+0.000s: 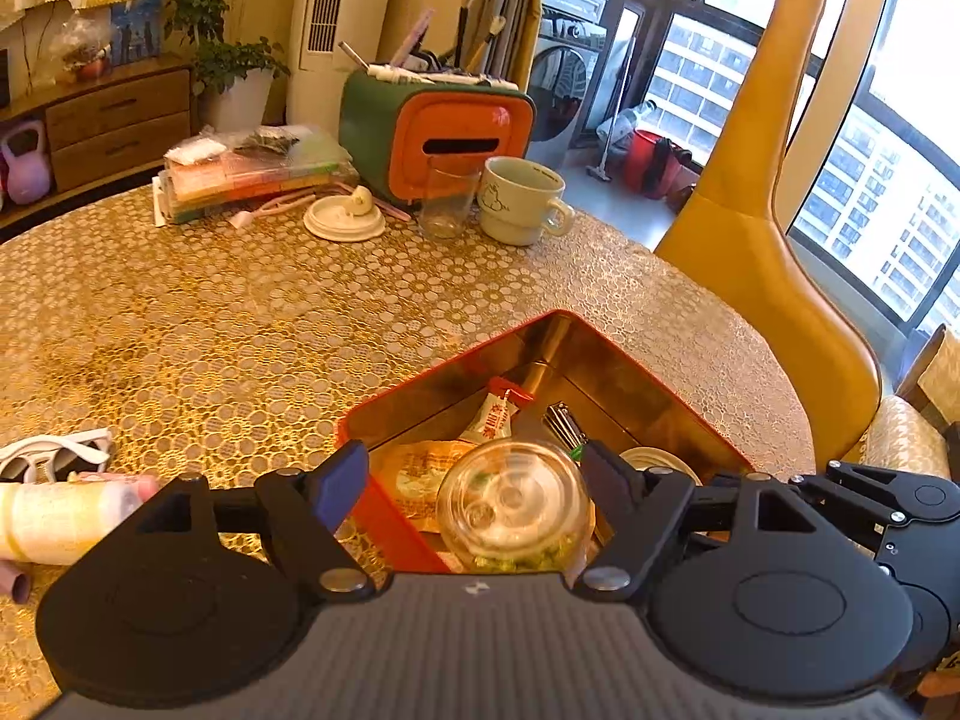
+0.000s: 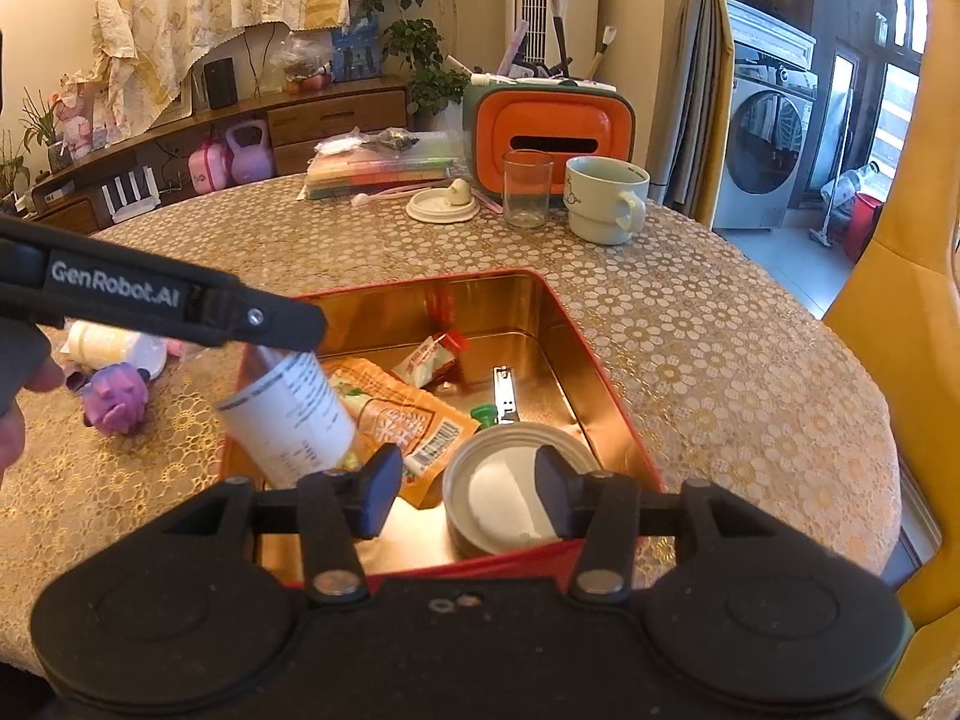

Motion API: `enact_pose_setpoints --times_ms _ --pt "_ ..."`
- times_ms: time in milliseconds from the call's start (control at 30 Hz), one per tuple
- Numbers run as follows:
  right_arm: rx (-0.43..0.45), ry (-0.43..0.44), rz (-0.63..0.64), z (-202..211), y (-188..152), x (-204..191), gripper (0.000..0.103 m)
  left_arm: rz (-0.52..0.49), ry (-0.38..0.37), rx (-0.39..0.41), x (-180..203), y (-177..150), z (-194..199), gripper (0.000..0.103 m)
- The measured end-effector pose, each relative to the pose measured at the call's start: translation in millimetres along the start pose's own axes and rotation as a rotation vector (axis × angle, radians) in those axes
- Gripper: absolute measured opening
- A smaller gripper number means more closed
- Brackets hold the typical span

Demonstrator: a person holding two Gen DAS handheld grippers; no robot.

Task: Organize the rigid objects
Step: 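Move both grippers back toward the purple toy and purple eraser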

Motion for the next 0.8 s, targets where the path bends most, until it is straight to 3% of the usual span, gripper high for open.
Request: enact_pose_setpoints --times_ms 200,267,700,800 --pt "0.007 0.000 0.002 14.6 -3.1 -8.1 0.050 0.001 0.010 0.023 -10.1 -7.7 21.7 0.084" --pt "0.014 0.000 0.009 19.9 -4.0 -12.8 0.058 -0.002 0.011 0.034 -13.2 -11.0 29.2 0.084" --pt "0.035 0.039 0.048 40.3 -8.4 -53.4 0.071 0.004 0.022 0.088 -50.1 -43.9 80.7 0.084" --pt "0.041 0.057 0.059 42.6 -7.5 -65.8 0.075 -0.004 0.055 0.108 -59.6 -52.6 92.1 0.084"
Point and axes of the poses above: each gripper's, at about its wrist camera, not at the fingertips, and z roughly against the way its jaws point, x to its right, y to its top, the point moved 1 cm from there along -z, roughly the way its jaws point, and after that the axes turned 3 degrees about y, right-handed, at the moved point
